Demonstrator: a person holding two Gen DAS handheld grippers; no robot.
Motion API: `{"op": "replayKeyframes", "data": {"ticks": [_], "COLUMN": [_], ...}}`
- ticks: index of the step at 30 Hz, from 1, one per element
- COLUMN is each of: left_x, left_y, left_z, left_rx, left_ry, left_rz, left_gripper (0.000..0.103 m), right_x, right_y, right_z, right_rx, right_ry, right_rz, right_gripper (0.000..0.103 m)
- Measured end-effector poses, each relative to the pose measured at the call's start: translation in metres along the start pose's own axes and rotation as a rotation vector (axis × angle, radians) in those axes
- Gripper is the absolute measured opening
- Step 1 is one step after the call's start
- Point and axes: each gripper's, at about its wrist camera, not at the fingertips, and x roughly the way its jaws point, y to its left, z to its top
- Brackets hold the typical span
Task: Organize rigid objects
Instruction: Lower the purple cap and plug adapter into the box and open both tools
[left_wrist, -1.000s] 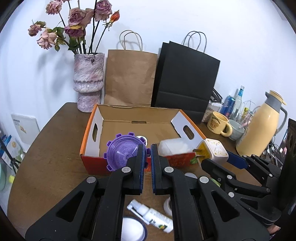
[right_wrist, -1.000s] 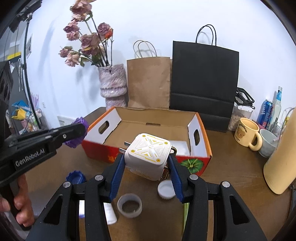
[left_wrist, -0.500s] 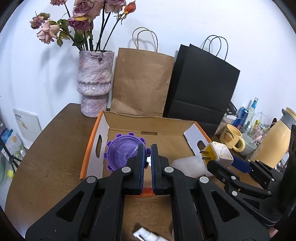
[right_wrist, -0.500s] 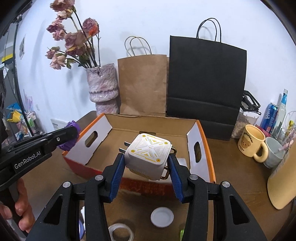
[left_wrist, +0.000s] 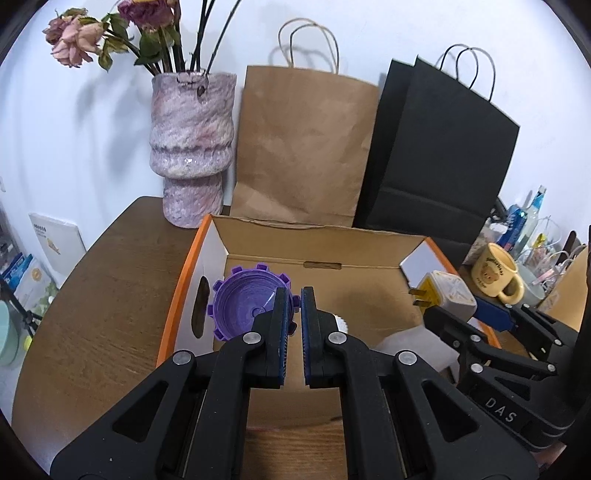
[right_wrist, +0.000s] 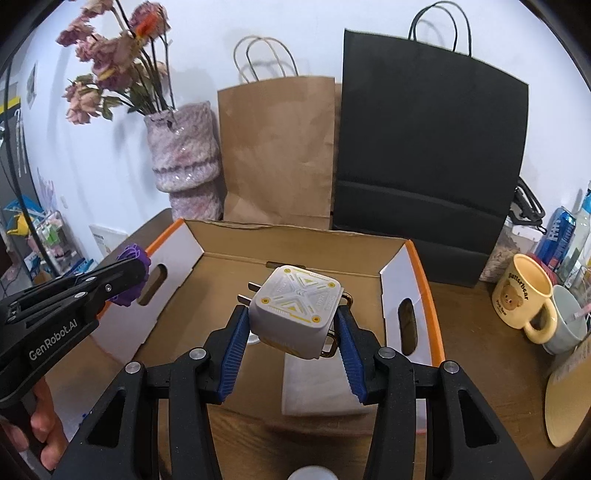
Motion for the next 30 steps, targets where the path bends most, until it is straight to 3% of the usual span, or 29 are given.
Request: {"op": "replayKeyframes", "data": {"ticks": [15,16,17,18,19,20,21,22,30], "left_x": [0.023,0.023,0.022,0.021,0.019,0.015,0.012,0.01,0.005], "left_y": [0.001,0.002,0.003,0.004,0.005,0.005,0.006,0.007,0.014], "left_z": [-0.003,-0.003,-0.002,-0.001,-0.001,0.0,0.001,0.002,0.004], "left_rx": [0.029,0.027,0.025,0.023,0.022,0.021,0.02,0.017,-0.005], "left_ry": [0.041,0.039,0.036,0.024,0.011,-0.009,-0.022,-0.03,-0.042], "left_rz": [0.064,0.068,0.072,0.082,0.092,0.1,0.1,0.1,0.132], "left_gripper": [0.006,0.015,0.033,0.044,0.064,0.078,0.085,0.1,0.103], "right_x": [0.024,0.024,0.022,0.021,0.021,0.021,0.022,0.023,0.021], "right_y": [-0.013,-0.014,-0.015,-0.016,-0.017,-0.019,-0.02,-0.021,-0.02], "right_z": [-0.01,-0.009,-0.009,-0.009,-0.009,-0.009,-0.009,-0.009,-0.009], "right_rx": [0.013,0.016,0.017,0.017,0.018,0.023,0.028,0.034,0.029], "right_ry": [0.046,0.042,0.036,0.032,0.03,0.033,0.037,0.039,0.034], "right_rz": [-0.003,-0.011,-0.025,-0.034,-0.041,-0.046,-0.05,-0.053,-0.051], "right_gripper": [0.054,0.065,0.076,0.094,0.097,0.097,0.098,0.102,0.103]}}
